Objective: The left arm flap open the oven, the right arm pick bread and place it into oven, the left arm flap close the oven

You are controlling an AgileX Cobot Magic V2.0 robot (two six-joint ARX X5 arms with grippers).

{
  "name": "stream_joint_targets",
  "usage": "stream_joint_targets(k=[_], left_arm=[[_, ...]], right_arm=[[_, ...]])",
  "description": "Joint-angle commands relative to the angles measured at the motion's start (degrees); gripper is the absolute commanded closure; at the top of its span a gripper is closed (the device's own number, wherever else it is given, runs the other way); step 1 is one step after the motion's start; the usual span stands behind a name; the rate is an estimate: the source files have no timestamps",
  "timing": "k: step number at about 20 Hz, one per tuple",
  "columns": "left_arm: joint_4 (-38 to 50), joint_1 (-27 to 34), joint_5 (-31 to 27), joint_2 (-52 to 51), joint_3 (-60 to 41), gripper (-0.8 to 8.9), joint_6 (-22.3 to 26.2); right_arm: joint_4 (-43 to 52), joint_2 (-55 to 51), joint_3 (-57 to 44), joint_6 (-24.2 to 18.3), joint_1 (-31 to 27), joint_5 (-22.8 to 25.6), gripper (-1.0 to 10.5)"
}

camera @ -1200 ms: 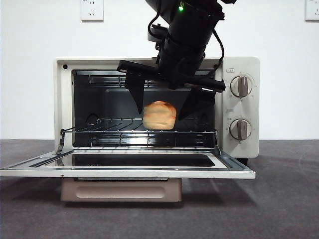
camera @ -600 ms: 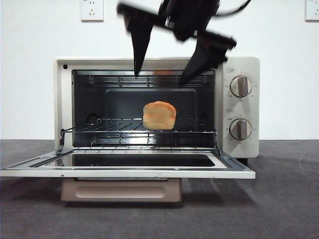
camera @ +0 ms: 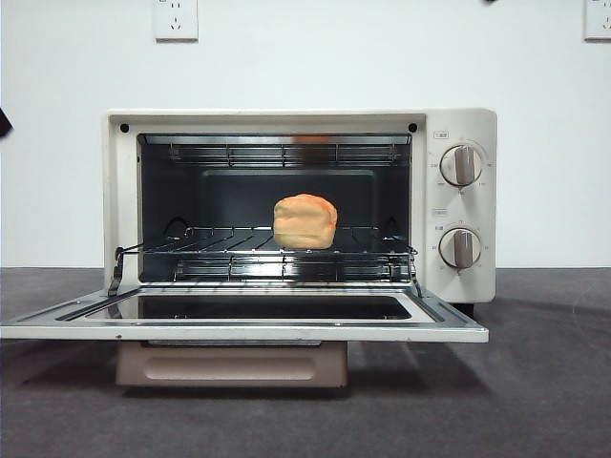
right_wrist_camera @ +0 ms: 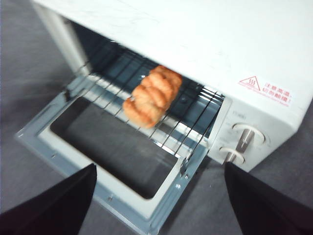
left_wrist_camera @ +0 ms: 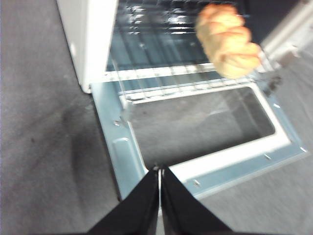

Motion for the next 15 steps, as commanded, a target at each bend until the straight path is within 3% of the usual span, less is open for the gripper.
stream_joint_targets(k=[1,8,15], left_arm=[[3.30,2.01,2.54,3.80,0.20,8.02,-0.28],[9.77,9.51,8.35,16.06,-2.47,8.02,0.15],[17.92,11.19,8.57,27.08,-6.14,8.02,0.15]], right_arm=[[-0.70,-2.86,-0.42,-2.36,-0.33,-3.04,5.3],[-5.46,-12.79,-4.46,-2.62,-0.48,-4.81,5.3],[-7.15,-19.06,-4.94,-0.20,-0.46,-6.84,5.3]])
